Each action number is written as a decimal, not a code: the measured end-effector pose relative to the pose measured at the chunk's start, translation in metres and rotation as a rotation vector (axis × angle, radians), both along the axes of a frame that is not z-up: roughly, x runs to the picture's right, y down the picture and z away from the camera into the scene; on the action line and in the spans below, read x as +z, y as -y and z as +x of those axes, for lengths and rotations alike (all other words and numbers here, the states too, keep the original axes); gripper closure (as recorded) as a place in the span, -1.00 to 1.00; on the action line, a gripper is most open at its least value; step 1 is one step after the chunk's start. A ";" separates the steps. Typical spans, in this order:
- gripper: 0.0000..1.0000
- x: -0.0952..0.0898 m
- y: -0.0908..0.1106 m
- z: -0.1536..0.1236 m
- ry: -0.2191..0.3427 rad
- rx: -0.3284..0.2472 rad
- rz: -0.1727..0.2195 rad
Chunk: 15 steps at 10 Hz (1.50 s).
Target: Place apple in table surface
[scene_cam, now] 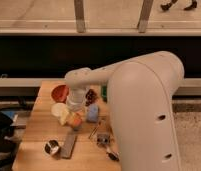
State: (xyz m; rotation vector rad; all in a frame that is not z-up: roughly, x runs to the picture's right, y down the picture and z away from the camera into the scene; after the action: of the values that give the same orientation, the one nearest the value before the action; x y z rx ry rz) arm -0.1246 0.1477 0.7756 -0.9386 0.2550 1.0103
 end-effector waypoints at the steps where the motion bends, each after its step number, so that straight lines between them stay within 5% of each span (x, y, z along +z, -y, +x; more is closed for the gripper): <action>1: -0.59 0.003 0.006 0.003 -0.012 0.005 0.012; 6: 0.20 0.010 0.013 0.012 -0.045 0.020 0.026; 9: -0.10 0.009 0.007 0.011 -0.043 0.011 0.017; 11: -0.08 0.008 0.008 0.011 -0.043 0.007 0.016; 15: 0.68 0.000 0.030 0.020 -0.043 0.024 0.067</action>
State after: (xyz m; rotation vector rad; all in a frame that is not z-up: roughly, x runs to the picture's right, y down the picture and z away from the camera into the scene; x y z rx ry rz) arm -0.1050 0.1180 0.7760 -0.8614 0.2449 1.0562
